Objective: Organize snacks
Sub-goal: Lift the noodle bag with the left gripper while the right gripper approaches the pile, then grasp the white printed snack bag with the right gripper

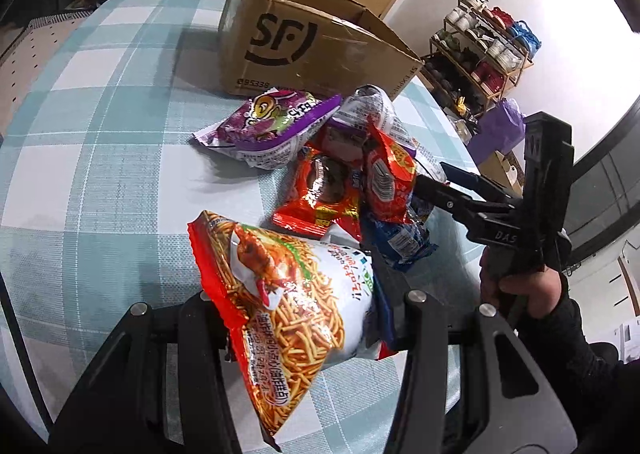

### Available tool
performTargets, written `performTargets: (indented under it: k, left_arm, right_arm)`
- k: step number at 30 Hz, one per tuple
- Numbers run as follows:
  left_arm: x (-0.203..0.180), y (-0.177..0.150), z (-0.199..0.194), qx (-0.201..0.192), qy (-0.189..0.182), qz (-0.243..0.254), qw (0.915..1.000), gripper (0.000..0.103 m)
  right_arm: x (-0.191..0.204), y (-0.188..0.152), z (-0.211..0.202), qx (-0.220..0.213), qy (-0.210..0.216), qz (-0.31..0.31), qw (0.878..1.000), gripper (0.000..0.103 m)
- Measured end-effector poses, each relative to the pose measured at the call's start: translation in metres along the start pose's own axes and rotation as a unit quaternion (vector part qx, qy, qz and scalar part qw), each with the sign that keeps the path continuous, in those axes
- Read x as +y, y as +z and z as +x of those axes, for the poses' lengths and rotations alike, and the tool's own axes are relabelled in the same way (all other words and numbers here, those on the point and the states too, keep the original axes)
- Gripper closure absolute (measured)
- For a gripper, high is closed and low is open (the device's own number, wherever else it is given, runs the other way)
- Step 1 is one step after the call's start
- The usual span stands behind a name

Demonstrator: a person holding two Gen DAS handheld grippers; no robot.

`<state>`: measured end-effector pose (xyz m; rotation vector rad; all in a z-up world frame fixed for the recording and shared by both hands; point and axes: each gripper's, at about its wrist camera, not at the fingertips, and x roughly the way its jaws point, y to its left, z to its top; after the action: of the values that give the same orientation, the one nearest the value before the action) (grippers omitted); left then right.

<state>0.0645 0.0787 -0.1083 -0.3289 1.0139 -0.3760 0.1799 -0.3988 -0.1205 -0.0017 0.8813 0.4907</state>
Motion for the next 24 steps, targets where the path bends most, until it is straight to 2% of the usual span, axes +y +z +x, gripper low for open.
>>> performTargets:
  k: [9, 16, 17, 24]
  left_arm:
    - [0.001, -0.001, -0.004, -0.001, 0.01, -0.007, 0.9999, 0.057]
    - [0.003, -0.002, -0.01, -0.006, 0.021, -0.014, 0.9997, 0.057]
    - [0.003, -0.002, -0.01, -0.007, 0.022, -0.014, 0.9996, 0.057]
    - [-0.002, -0.004, -0.016, -0.012, 0.02, -0.011, 0.9997, 0.057]
  right_arm:
    - [-0.002, 0.006, 0.015, 0.005, 0.001, -0.005, 1.0, 0.003]
    - [0.002, 0.006, 0.023, 0.021, -0.002, -0.013, 1.0, 0.04]
    - [0.002, 0.005, 0.022, 0.019, -0.001, -0.012, 1.0, 0.052]
    - [-0.004, 0.003, 0.012, 0.017, 0.01, 0.01, 1.0, 0.054]
